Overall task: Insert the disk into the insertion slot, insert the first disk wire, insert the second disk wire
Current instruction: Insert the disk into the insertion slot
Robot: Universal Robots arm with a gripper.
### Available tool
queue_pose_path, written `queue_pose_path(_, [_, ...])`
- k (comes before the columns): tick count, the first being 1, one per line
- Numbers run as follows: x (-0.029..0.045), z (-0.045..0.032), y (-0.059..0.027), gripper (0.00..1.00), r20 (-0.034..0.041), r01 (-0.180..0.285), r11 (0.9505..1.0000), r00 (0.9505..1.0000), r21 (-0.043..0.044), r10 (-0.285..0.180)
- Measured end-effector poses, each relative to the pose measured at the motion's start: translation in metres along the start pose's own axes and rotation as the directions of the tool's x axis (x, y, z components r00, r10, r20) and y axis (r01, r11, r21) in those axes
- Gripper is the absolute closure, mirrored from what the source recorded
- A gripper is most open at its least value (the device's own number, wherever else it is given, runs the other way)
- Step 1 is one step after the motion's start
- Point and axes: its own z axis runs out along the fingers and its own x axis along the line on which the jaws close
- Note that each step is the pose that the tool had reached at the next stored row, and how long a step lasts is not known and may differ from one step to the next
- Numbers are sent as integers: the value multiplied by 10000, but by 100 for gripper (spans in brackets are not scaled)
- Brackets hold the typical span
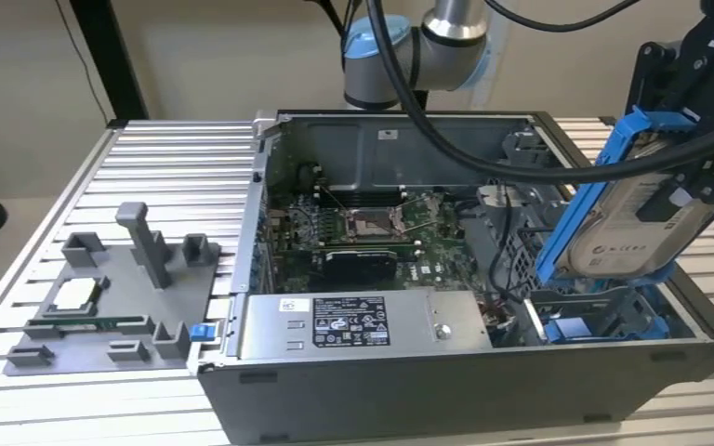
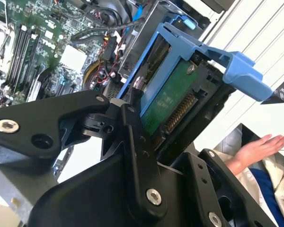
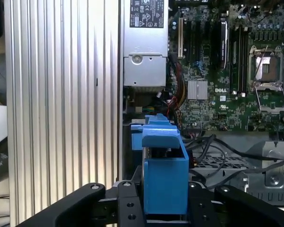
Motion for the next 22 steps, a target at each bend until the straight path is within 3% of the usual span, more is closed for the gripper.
queue_pose_path(22, [-4, 372, -157, 100, -1, 5, 10000, 10000, 0, -5])
